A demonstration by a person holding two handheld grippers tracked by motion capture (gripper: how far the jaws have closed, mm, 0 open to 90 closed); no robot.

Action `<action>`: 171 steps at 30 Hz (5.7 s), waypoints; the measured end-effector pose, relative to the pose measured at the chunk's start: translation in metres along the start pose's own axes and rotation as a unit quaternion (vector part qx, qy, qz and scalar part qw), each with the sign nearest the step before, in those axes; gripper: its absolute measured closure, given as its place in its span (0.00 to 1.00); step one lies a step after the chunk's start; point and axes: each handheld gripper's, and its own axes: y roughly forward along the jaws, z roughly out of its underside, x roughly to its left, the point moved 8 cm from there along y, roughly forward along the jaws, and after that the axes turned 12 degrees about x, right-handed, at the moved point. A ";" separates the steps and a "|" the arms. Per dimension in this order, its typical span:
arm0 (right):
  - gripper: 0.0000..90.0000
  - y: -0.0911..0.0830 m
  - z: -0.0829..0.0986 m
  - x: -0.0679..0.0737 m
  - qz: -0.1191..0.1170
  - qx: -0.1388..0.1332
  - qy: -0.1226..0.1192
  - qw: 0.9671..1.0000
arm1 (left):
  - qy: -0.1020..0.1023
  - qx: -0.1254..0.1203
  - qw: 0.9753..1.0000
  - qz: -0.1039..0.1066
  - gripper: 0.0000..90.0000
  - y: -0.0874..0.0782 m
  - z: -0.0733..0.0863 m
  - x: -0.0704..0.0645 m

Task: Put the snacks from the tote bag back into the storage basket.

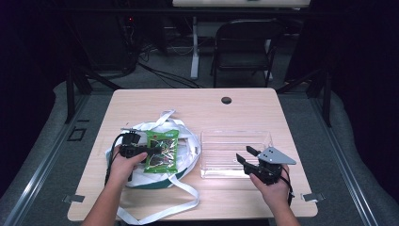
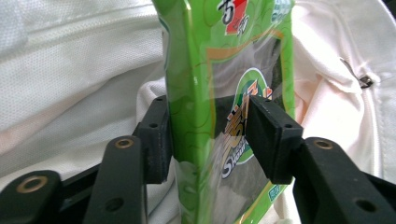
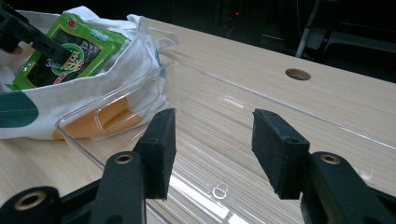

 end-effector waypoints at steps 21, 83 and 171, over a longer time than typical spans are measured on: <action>0.56 0.001 0.000 0.000 -0.001 0.000 0.001 1.000 | 0.016 0.005 0.999 0.027 0.74 -0.013 -0.001 -0.008; 0.55 0.003 0.003 -0.002 0.005 0.006 0.000 1.000 | 0.046 -0.003 0.998 0.036 0.80 -0.041 -0.004 -0.006; 0.60 0.003 -0.002 0.010 -0.020 0.034 -0.037 0.999 | 0.172 -0.091 0.980 0.033 0.81 -0.073 -0.022 -0.091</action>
